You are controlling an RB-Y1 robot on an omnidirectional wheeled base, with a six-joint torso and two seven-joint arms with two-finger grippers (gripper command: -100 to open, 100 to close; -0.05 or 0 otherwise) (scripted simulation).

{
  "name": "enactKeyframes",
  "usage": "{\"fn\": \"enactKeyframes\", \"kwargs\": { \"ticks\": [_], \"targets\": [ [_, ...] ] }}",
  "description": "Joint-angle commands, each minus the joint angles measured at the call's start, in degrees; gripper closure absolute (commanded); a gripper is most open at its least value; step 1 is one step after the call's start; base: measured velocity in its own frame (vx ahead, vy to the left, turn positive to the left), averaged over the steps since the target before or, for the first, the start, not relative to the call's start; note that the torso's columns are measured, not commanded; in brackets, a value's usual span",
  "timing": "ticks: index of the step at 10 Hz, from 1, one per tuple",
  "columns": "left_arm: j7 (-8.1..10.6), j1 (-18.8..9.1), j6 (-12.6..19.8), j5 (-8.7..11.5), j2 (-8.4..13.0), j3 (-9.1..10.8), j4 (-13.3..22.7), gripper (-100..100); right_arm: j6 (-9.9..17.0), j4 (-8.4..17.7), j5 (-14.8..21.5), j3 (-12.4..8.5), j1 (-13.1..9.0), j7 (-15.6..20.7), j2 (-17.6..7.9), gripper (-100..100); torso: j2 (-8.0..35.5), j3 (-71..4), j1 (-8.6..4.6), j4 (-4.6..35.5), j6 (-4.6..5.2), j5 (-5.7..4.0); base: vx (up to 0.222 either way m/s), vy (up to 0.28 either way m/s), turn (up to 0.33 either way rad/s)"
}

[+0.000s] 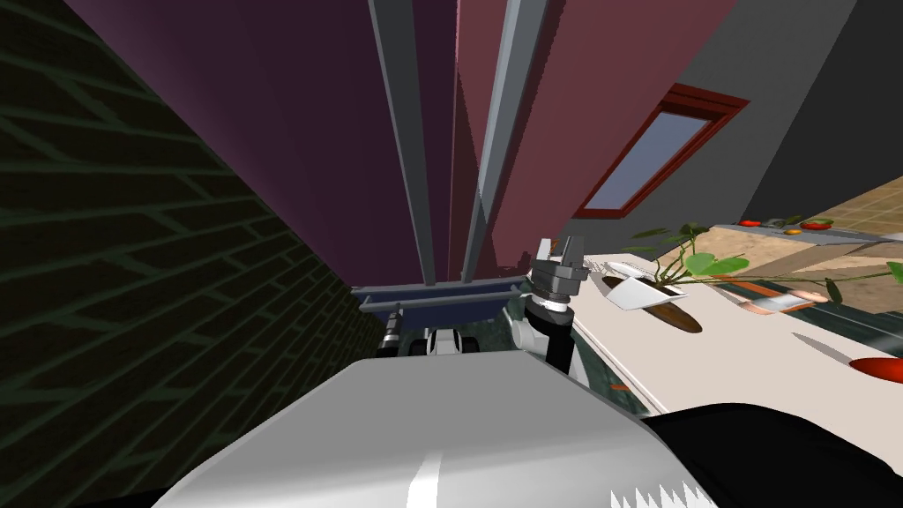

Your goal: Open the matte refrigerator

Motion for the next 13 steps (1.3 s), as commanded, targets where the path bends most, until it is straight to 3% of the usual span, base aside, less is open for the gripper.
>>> {"fn": "enactKeyframes", "kwargs": {
  "ticks": [1, 4, 13],
  "targets": [
    [0.37, 0.01, 1.32, -0.56, 0.24, -0.85, -1.57, 100, 0.0, 0.0, 0.0, 0.0, 0.0, 0.0, 0.0, 0, -0.1, -0.06, 0.01, 0.01, 0.0, -0.01, -0.119, -0.035, 0.171],
    [0.85, -0.04, 3.23, -1.25, 0.58, -1.88, -3.78, 100, 0.01, 0.01, 0.0, 0.0, -0.02, 0.0, 0.0, 0, 0.29, 0.11, -0.06, 0.19, -0.02, -0.12, -0.188, -0.022, 0.122],
    [1.76, 2.52, 3.68, -1.89, 1.4, -3.44, -6.15, 100, 0.0, 0.0, 0.0, 0.0, -0.01, 0.0, 0.0, 0, -0.18, -0.18, -0.11, 0.11, -0.02, -0.16, -0.145, -0.005, 0.028]
  ]
}}
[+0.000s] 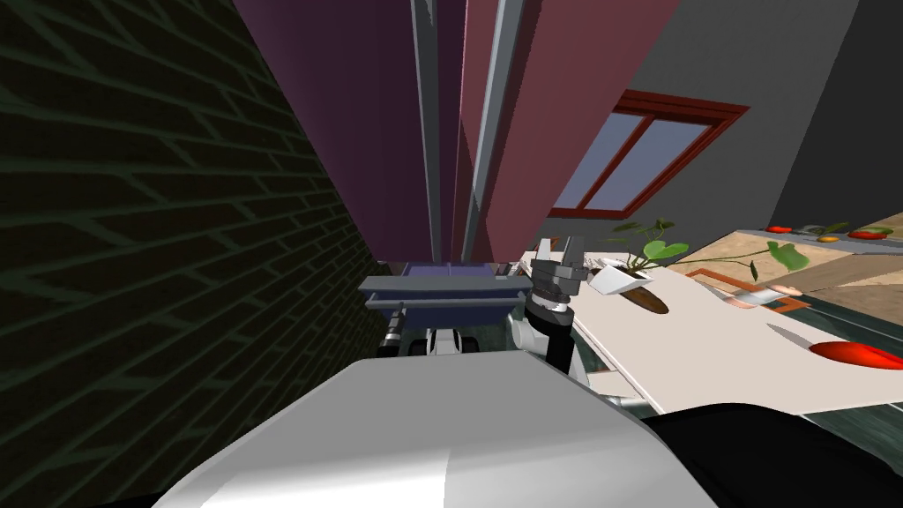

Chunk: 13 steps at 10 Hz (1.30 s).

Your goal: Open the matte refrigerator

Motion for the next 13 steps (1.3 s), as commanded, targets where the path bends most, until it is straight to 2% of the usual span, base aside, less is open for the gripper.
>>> {"fn": "enactKeyframes", "kwargs": {
  "ticks": [1, 3, 5, 6, 8, 9, 13],
  "targets": [
    [0.32, 1.03, -0.8, -0.46, 0.36, -0.92, -1.76, 100, 0.0, 0.0, 0.0, 0.0, 0.0, 0.0, 0.0, 0, 0.22, 0.13, -0.01, -0.02, -0.03, 0.03, -0.205, 0.0, 0.079],
    [0.44, 1.33, -0.71, -0.54, 0.39, -1.15, -1.55, 100, 0.0, 0.01, 0.0, 0.0, -0.01, 0.0, 0.0, 0, 0.47, 0.29, 0.03, 0.13, -0.07, -0.02, -0.157, -0.002, 0.039],
    [0.8, 2.99, -1.14, -1.05, 0.79, -2.19, -3.1, 100, 0.0, 0.0, 0.0, 0.0, 0.0, 0.0, 0.0, 0, 0.18, 0.08, -0.04, 0.01, -0.03, 0.0, -0.171, -0.007, 0.086],
    [0.93, 1.98, 1.05, -0.79, 0.92, -1.71, -3.64, -100, 0.0, 0.0, 0.0, 0.0, -0.01, 0.0, 0.0, 0, 0.31, 0.19, -0.02, 0.02, -0.01, 0.02, -0.119, -0.012, 0.002],
    [1.35, 0.24, 4.32, -0.45, 1.49, -1.05, -5.59, -100, 0.0, 0.0, 0.0, 0.0, 0.0, 0.0, 0.0, 0, -0.19, -0.06, 0.08, -0.19, 0.03, 0.14, -0.083, -0.011, -0.032],
    [1.35, 0.24, 4.68, -0.45, 1.49, -1.05, -5.59, -100, 0.0, 0.0, 0.0, 0.0, 0.0, 0.0, 0.0, 0, -0.19, -0.05, 0.16, -0.13, 0.06, 0.15, -0.061, -0.007, -0.009],
    [1.99, -2.36, 10.12, 0.07, 2.35, -0.05, -8.5, -100, 0.0, 0.0, 0.0, 0.0, 0.01, 0.0, 0.0, 0, 0.35, 0.22, -0.07, 0.13, 0.0, -0.03, -0.067, -0.012, -0.014]
  ]
}}
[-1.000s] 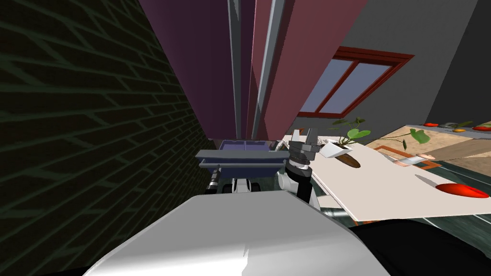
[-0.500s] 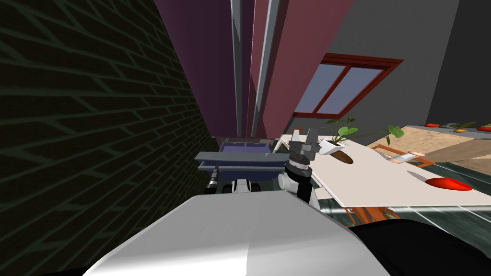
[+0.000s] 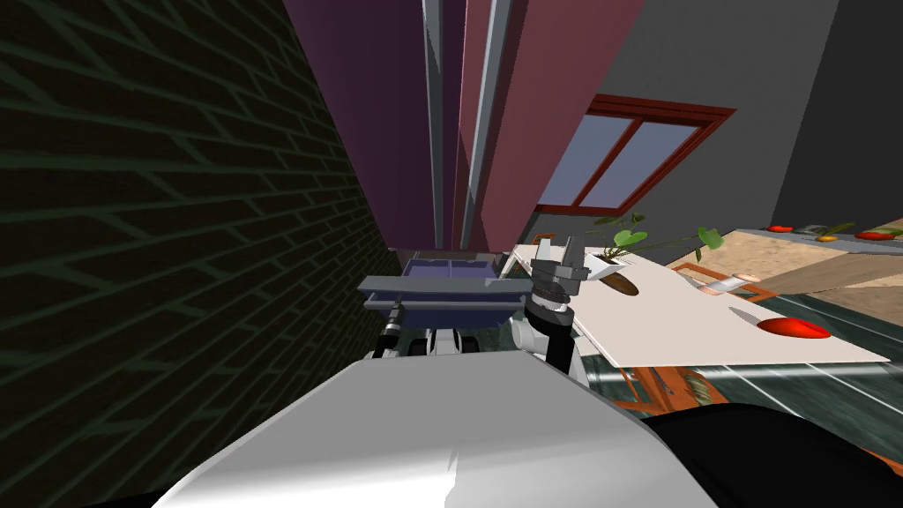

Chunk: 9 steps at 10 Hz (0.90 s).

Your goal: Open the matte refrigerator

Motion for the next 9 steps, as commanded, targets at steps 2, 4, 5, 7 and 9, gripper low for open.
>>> {"fn": "enactKeyframes", "kwargs": {
  "ticks": [2, 4, 5, 7, 9],
  "targets": [
    [0.63, -2.93, 5.86, 0.54, 0.89, 1.07, -3.59, -100, 0.0, 0.0, 0.0, 0.0, 0.0, 0.0, 0.0, 0, 0.2, 0.06, -0.14, 0.25, 0.0, -0.16, -0.091, -0.009, -0.033],
    [0.63, -2.93, 5.86, 0.54, 0.89, 1.07, -3.59, -100, 0.0, 0.0, 0.0, 0.0, 0.0, 0.0, 0.0, 0, 0.31, 0.11, -0.18, 0.31, -0.06, -0.22, -0.051, -0.013, 0.0],
    [0.63, -2.93, 5.86, 0.54, 0.89, 1.07, -3.59, -100, 0.0, 0.0, 0.0, 0.0, 0.0, 0.0, 0.0, 0, 0.23, 0.04, -0.18, 0.37, -0.07, -0.27, 0.0, -0.008, 0.003],
    [0.85, -3.79, 7.67, 0.71, 1.18, 1.41, -4.56, -100, 0.0, 0.0, 0.0, 0.0, 0.0, 0.0, 0.0, 0, 0.37, 0.11, -0.2, 0.46, -0.08, -0.33, -0.034, -0.006, -0.01],
    [1.06, -4.66, 9.48, 0.88, 1.46, 1.74, -5.53, -100, 0.0, 0.0, 0.0, 0.0, 0.0, 0.0, 0.0, 0, 0.66, 0.27, -0.35, 0.64, -0.02, -0.39, -0.052, -0.006, -0.015]
  ]
}}
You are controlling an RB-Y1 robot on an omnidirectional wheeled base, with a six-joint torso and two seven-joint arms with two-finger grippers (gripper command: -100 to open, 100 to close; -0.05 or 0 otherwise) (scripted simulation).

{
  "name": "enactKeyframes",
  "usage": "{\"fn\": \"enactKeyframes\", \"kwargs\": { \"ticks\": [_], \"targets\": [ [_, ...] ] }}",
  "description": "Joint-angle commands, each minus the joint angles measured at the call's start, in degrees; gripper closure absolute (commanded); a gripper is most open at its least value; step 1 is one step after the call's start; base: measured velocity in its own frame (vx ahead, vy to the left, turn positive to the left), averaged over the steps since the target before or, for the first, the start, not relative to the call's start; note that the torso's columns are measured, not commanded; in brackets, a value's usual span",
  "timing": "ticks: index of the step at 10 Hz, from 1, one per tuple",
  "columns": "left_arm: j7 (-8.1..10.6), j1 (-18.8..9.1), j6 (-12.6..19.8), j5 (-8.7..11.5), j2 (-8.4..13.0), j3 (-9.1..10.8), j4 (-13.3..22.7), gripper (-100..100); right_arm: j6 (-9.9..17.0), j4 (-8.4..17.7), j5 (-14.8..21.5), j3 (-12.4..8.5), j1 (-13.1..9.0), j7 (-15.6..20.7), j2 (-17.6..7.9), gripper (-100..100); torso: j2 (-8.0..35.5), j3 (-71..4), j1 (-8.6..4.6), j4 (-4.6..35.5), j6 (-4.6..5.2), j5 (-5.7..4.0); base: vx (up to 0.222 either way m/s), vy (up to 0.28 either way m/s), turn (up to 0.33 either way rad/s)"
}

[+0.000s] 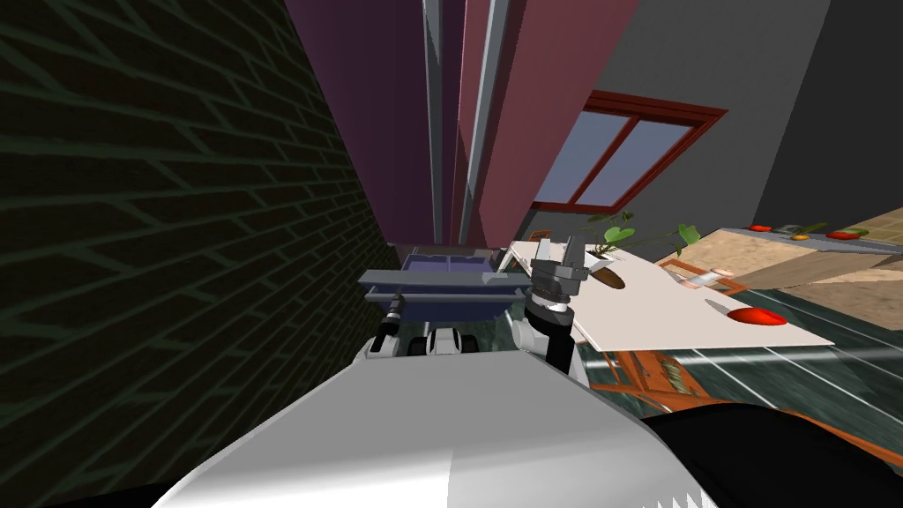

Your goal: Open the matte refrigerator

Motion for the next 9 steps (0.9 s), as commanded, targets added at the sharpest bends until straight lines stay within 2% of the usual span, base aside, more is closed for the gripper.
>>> {"fn": "enactKeyframes", "kwargs": {
  "ticks": [1, 3, 4, 9],
  "targets": [
    [0.44, -0.96, 0.4, 0.2, 0.5, 0.32, -2.04, -100, 0.0, 0.0, 0.0, 0.0, 0.0, 0.0, 0.0, 0, 0.04, 0.03, -0.03, 0.0, -0.04, -0.02, -0.025, -0.004, 0.004],
    [0.21, 0.06, 1.3, 0.07, 0.3, 0.06, -0.92, -100, 0.0, 0.0, 0.0, 0.0, 0.01, 0.0, 0.0, 0, -0.01, -0.02, -0.05, 0.08, -0.05, -0.08, 0.003, 0.001, -0.002],
    [0.27, 0.38, 1.58, 0.07, 0.28, -0.02, -0.81, 0, 0.0, 0.0, 0.0, 0.0, 0.0, 0.0, 0.0, 0, -0.16, -0.04, 0.03, -0.18, -0.02, 0.07, 0.0, 0.0, 0.0],
    [0.46, 1.13, 2.34, 0.11, 0.18, -0.16, 0.1, 0, 0.0, 0.0, 0.0, 0.0, 0.0, 0.0, 0.0, 0, -0.89, -0.39, 0.39, -0.79, 0.04, 0.45, 0.0, 0.0, 0.0]
  ]
}}
